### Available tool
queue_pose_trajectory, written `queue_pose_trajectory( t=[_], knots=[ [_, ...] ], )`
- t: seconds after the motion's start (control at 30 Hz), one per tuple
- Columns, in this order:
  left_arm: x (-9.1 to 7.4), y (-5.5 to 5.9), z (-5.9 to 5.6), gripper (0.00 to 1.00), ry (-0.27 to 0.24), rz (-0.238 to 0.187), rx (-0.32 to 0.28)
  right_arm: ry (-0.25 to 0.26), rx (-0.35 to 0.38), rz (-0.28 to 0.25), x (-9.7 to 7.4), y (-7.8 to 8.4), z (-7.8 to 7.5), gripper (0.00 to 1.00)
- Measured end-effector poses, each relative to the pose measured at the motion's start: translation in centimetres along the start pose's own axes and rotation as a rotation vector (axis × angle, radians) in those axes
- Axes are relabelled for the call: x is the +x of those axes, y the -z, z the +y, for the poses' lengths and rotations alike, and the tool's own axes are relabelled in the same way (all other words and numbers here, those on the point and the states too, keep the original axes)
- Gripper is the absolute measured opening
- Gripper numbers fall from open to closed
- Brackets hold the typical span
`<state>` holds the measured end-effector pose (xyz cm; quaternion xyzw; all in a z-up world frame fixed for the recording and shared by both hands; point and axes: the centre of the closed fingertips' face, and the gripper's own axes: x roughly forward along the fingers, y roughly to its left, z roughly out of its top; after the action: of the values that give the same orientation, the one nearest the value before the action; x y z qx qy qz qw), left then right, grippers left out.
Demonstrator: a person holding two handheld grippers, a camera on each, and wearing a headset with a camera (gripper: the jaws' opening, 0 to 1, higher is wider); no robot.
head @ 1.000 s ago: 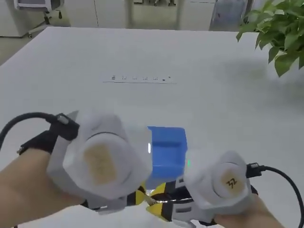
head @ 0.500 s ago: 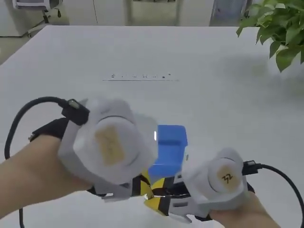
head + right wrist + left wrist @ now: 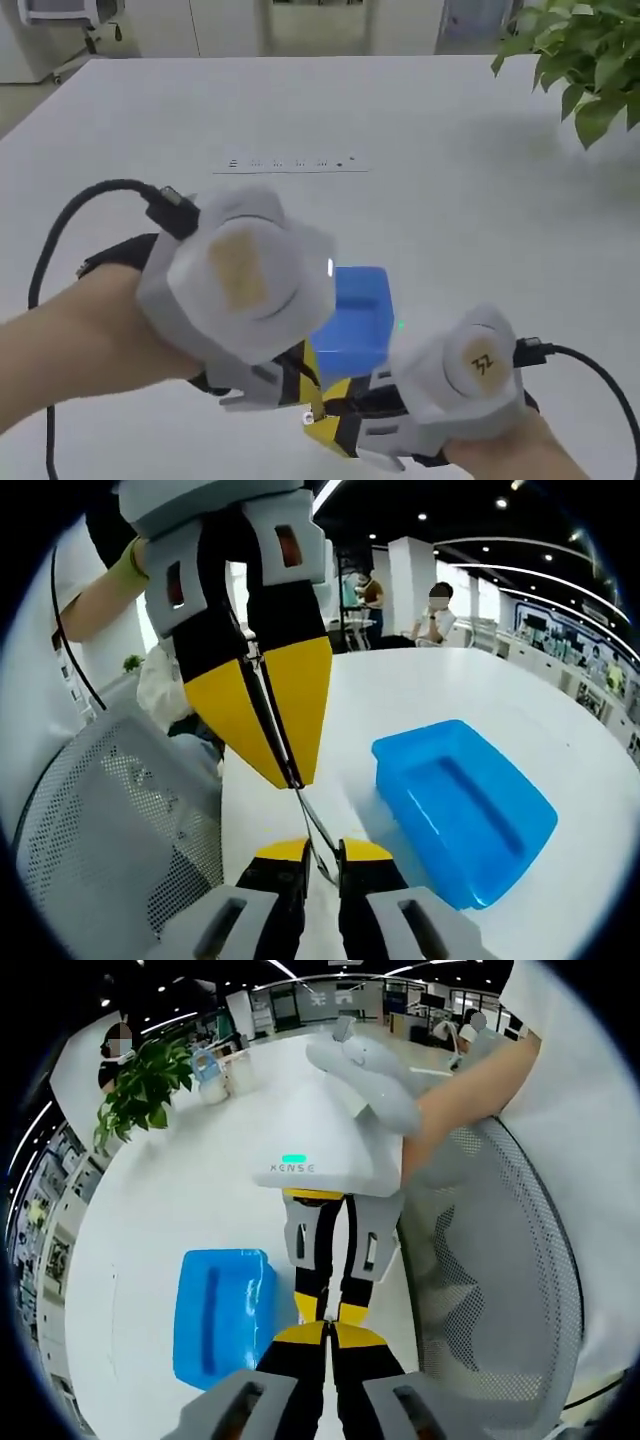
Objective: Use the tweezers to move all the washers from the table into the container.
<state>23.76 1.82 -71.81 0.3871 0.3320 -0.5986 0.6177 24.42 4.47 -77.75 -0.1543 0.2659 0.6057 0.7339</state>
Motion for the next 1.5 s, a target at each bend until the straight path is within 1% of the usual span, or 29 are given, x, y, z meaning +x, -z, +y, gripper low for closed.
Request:
queue_pose_trajectory(
  t=[0.03,0.1,0.13,0.2,0.23,0.27,0.3,0.33,0.37,0.4,0.43,0.5,0.53,0.57,0.6,0.7,0.8,0.83,0.87,0.93,0.97,1.03,1.1,1.17,1.27,1.3,1.37,1.4,1.5],
  knots=[
    [0.0,0.0,0.0,0.0,0.004,0.005,0.009,-0.005,-0.004,-0.025,-0.2,-0.7,0.1,0.08],
    [0.0,0.0,-0.1,0.0,0.014,0.011,0.019,-0.007,-0.005,-0.036,-0.3,-1.1,0.1,0.08],
    [0.0,0.0,-0.1,0.0,0.014,0.011,0.018,-0.01,-0.011,-0.032,-0.3,-1.1,0.1,0.08],
    [0.1,-0.2,0.0,0.0,0.016,0.005,0.014,-0.025,-0.049,0.008,-0.1,-0.5,0.2,0.04],
    [0.2,-0.2,0.0,0.0,0.018,0.001,0.01,-0.02,-0.056,-0.001,-0.1,-0.5,0.2,0.04],
    [0.2,-0.4,0.1,0.0,0.008,-0.01,0.004,-0.015,-0.06,0.001,-0.2,-0.5,0.1,0.03],
    [0.3,-0.7,0.4,0.0,-0.014,-0.037,-0.019,-0.01,-0.052,0.006,-0.3,-0.4,0.0,0.03],
    [0.2,-0.8,0.7,0.02,-0.042,-0.057,-0.068,-0.01,-0.049,0.008,-0.5,-0.3,-0.2,0.02],
    [0.1,-0.9,0.9,0.07,-0.059,-0.082,-0.106,-0.004,-0.031,0.01,-0.6,-0.2,-0.5,0.02],
    [-0.1,-0.9,1.1,0.14,-0.087,-0.118,-0.144,0.006,0.023,-0.001,-0.8,-0.1,-0.8,0.02],
    [-0.3,-0.7,1.4,0.17,-0.131,-0.157,-0.205,0.007,0.049,-0.011,-0.8,-0.1,-1.0,0.02],
    [-0.7,-0.2,1.4,0.19,-0.174,-0.196,-0.276,0.02,0.1,-0.028,-1.1,0.0,-1.6,0.01],
    [-1.1,0.2,1.4,0.2,-0.204,-0.233,-0.322,0.021,0.114,-0.034,-1.2,0.0,-1.7,0.01],
    [-1.3,0.6,1.3,0.21,-0.223,-0.251,-0.354,0.02,0.133,-0.04,-1.2,0.1,-1.8,0.01],
    [-1.8,1.1,1.2,0.23,-0.255,-0.282,-0.402,0.022,0.159,-0.051,-1.2,0.0,-1.9,0.01],
    [-2.8,2.2,0.9,0.24,-0.325,-0.336,-0.484,0.018,0.19,-0.071,-1.3,-0.1,-1.8,0.01],
    [-4.3,3.5,0.8,0.25,-0.426,-0.394,-0.567,0.001,0.235,-0.104,-1.5,-0.6,-1.6,0.01],
    [-4.7,3.7,0.7,0.26,-0.451,-0.414,-0.586,-0.001,0.241,-0.108,-1.6,-0.7,-1.6,0.01],
    [-5.1,3.7,0.7,0.28,-0.473,-0.442,-0.609,-0.004,0.244,-0.11,-1.7,-0.8,-1.6,0.02],
    [-5.9,3.8,0.5,0.31,-0.52,-0.528,-0.691,-0.005,0.253,-0.118,-2.1,-1.2,-1.5,0.02],
    [-6.1,3.9,0.5,0.34,-0.541,-0.553,-0.709,-0.007,0.26,-0.122,-2.2,-1.4,-1.5,0.02],
    [-6.5,4.1,0.4,0.38,-0.58,-0.598,-0.735,-0.013,0.277,-0.136,-2.7,-1.8,-1.5,0.02],
    [-6.7,4.5,0.3,0.41,-0.614,-0.608,-0.748,-0.013,0.277,-0.137,-3.0,-2.1,-1.6,0.02],
    [-6.9,4.6,0.2,0.42,-0.639,-0.616,-0.747,0.004,0.257,-0.121,-3.4,-2.2,-1.9,0.02],
    [-7.1,4.7,0.3,0.42,-0.678,-0.621,-0.734,0.025,0.242,-0.114,-4.2,-2.5,-2.4,0.02],
    [-7.2,4.8,0.4,0.43,-0.703,-0.623,-0.724,0.035,0.241,-0.115,-4.6,-2.7,-2.7,0.02],
    [-7.1,4.8,0.3,0.45,-0.718,-0.628,-0.712,0.056,0.243,-0.117,-5.1,-3.0,-3.1,0.02],
    [-7.1,4.8,0.3,0.45,-0.729,-0.635,-0.713,0.065,0.246,-0.119,-5.4,-3.2,-3.4,0.02],
    [-7.3,4.8,0.4,0.51,-0.761,-0.684,-0.753,0.1,0.252,-0.122,-6.0,-3.6,-4.3,0.02]
  ],
)
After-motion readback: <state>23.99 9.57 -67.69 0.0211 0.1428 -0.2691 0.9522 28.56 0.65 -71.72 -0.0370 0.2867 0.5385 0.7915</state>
